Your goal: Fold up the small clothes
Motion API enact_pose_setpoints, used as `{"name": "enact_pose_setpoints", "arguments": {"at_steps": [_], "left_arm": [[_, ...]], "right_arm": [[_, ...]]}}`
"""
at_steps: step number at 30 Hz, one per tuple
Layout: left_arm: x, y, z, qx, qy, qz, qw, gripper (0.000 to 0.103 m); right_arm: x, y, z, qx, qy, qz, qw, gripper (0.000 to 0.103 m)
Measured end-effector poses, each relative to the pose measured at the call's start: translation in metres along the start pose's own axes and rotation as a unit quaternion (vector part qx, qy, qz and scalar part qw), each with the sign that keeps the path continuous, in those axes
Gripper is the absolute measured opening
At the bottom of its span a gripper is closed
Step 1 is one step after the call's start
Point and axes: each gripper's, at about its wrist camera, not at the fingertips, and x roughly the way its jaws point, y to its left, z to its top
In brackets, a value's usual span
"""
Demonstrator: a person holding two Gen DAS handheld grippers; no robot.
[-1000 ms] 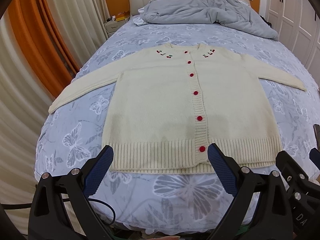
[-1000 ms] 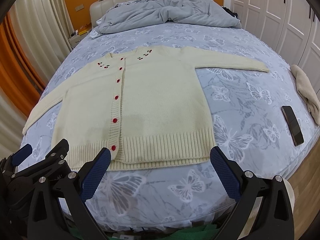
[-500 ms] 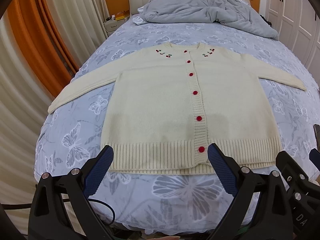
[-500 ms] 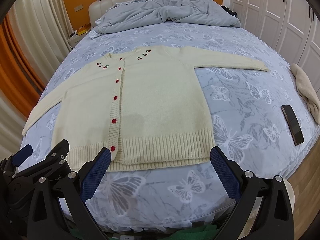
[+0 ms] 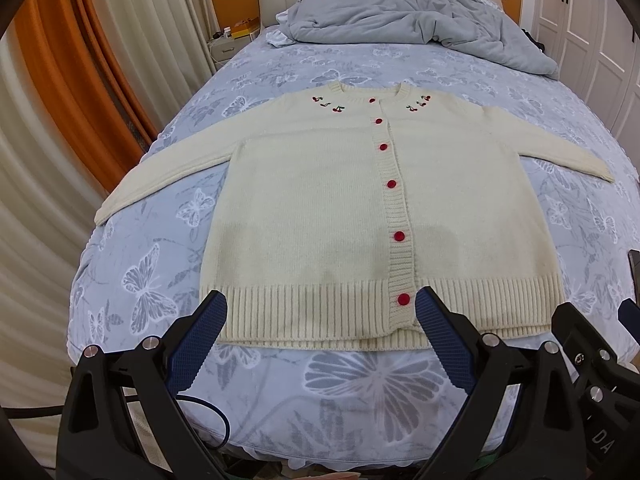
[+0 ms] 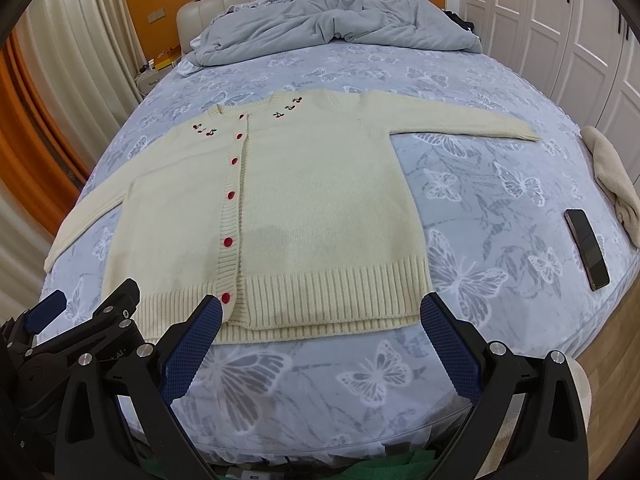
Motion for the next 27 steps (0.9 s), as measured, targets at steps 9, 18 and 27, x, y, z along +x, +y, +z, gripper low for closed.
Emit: {"name": "enact_pose_setpoints", "arguments": {"at_steps": [9,18,27], "left_arm": [[0.004,-0.001,-0.002,0.000,0.004,0.000,1.0000,0.093],[0.008,0.001,-0.002,0.000,0.007,0.002,1.0000,0.093],[0.017,-0.002,-0.002,0.005,0.019,0.007,0.9998,0.093]], "right_arm": [[0.006,0.000,0.000,0.001,0.004,-0.001,1.000,0.098],[0.009,-0.001,0.000,0.004,0.008,0.001,1.000,0.098],[0.025,-0.006,-0.002,0.010,0.025,0.005,1.000,0.098]]}}
